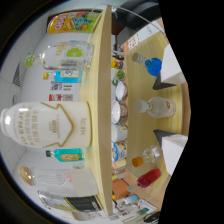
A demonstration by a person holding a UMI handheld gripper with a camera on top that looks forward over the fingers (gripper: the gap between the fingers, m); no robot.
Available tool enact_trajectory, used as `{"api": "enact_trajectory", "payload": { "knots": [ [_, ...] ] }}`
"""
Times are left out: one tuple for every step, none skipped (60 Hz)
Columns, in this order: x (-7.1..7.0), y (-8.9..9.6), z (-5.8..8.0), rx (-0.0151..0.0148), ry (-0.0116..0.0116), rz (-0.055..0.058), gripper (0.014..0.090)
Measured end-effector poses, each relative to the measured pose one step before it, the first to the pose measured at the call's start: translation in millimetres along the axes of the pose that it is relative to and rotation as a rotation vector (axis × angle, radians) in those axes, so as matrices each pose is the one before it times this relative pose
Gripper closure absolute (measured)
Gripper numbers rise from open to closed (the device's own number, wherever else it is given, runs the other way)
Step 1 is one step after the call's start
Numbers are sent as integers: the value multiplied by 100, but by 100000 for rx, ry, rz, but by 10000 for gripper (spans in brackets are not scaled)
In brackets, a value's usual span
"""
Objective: Make me a cup of Mojito.
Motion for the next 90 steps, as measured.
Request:
{"api": "enact_trajectory", "payload": {
  "knots": [
    [-46, 164, 254, -675, -19, -124, 333],
    [28, 164, 312, -719, 32, -42, 359],
    [37, 114, 215, -615, 150, 15, 387],
    [30, 133, 193, -590, 48, 114, 417],
    [-5, 123, 217, -489, 76, 164, 452],
    [34, 115, 186, -408, 174, 191, 486],
    [38, 88, 163, -288, 162, 202, 515],
    [37, 78, 143, -252, 177, 231, 540],
    [4, 63, 111, -239, 79, 189, 565],
    [-10, 69, 102, -190, -41, 212, 588],
    [18, -31, 112, -311, 26, 169, 611],
    [83, 161, 14, -45, 390, 149, 630],
    [130, 67, 59, -228, 609, 88, 652],
    [155, 42, 10, -2, 678, 38, 675],
    [77, -2, -1, 192, 323, 8, 685],
    [-8, -39, 8, 277, -120, 225, 684],
    [-2, 31, -30, 77, -48, 257, 684],
    [7, 42, -42, -36, -2, 176, 685],
    [9, 4, -47, 23, 15, 113, 688],
    [18, 30, -60, -36, 134, 69, 687],
    [34, 28, -44, -90, 137, -35, 689],
    [17, 17, -35, -47, 53, -66, 690],
    [-4, -6, -32, 30, -68, -58, 691],
    [2, 21, -49, -59, -108, -74, 694],
    [30, -1, -54, 70, 11, -144, 695],
    [42, -5, -77, 67, 117, -154, 695],
    [46, -44, -96, 262, 62, -166, 695],
    [18, -56, -133, 348, -28, -126, 697],
    [8, -87, -158, 446, -133, -179, 696],
    [19, -131, -173, 548, -136, -194, 701],
    [11, -159, -211, 657, -147, -268, 699],
    [45, -181, -253, 705, -76, -320, 700],
    [71, -228, -304, 591, 39, -240, 699],
    [103, -213, -324, 760, 198, -246, 701],
    [124, -256, -394, 640, 274, -181, 701],
    [71, -263, -359, 892, -17, -50, 702],
    [44, -256, -374, 837, -235, 8, 701],
    [45, -212, -379, 608, -302, 55, 702],
    [88, -177, -404, 478, -104, 142, 701],
    [143, -144, -408, 623, 46, 310, 702],
    [143, -139, -426, 467, 168, 300, 701],
    [141, -77, -429, 146, 146, 95, 703],
    [151, 4, -378, 419, -30, -115, 702],
    [181, -9, -421, 208, 177, -53, 702],
    [199, -5, -409, 295, 448, 117, 702],
    [230, 28, -379, 441, 312, 117, 702],
    [231, 71, -369, 292, 214, 6, 703],
    [224, 133, -348, 131, 99, -59, 702],
    [246, 162, -333, 114, 205, 27, 702],
    [315, 176, -310, 148, 440, 215, 702],
    [307, 228, -271, 55, 440, 275, 702],
    [278, 310, -258, -210, 284, 162, 703],
    [258, 351, -243, -415, 164, -50, 703],
    [286, 372, -213, -463, 283, 69, 703],
    [294, 331, -198, -310, 346, 179, 704],
    [297, 319, -122, -119, 264, 282, 703],
    [218, 362, -149, -253, 90, 215, 703],
    [215, 378, -96, -310, 6, 69, 703],
    [240, 435, -75, -493, 194, -112, 703],
    [278, 428, -38, -638, 422, -231, 704],
    [288, 440, -25, -659, 566, -407, 703],
    [246, 421, -9, -615, 495, -534, 702],
    [217, 426, -20, -508, 367, -791, 703],
    [207, 447, -49, -368, 391, -1025, 703],
    [256, 317, 124, -534, 785, -1498, 704],
    [202, 441, -24, -567, 773, -1601, 703],
    [236, 344, 45, -458, 949, -2018, 704],
    [186, 291, 54, -314, 750, -2337, 705],
    [169, 258, 50, -126, 678, -2569, 704],
    [184, 203, 52, 58, 812, -2735, 704],
    [192, 147, 41, 118, 933, -2921, 704],
    [194, 159, 109, -51, 950, -3259, 704],
    [163, 171, 85, -172, 949, -3633, 705],
    [54, 154, 77, -409, 1022, -3608, 704],
    [203, 138, 101, -204, 1131, -3888, 705],
    [172, 48, 73, 91, 1122, -3768, 704],
    [151, 27, 87, 228, 1033, -3750, 705],
    [127, 67, 94, 30, 884, -3922, 705],
    [118, 83, 96, -175, 828, -4137, 706],
    [150, 55, 118, -153, 966, -4193, 705],
    [193, -1, 98, 84, 1136, -4173, 704],
    [163, -34, 29, 194, 1207, -4240, 704],
    [134, -9, 169, 184, 1075, -4161, 706],
    [240, -46, 75, 450, 1118, -4430, 706],
    [18, -102, 52, 184, 843, -4079, 706],
    [115, -119, 63, 532, 952, -4174, 705],
    [129, -138, 56, 589, 956, -4101, 706],
    [134, -154, 40, 631, 1046, -4088, 703],
    [140, -155, 26, 654, 1085, -4100, 703],
    [201, -175, 59, 718, 1202, -4246, 705]
  ]
}}
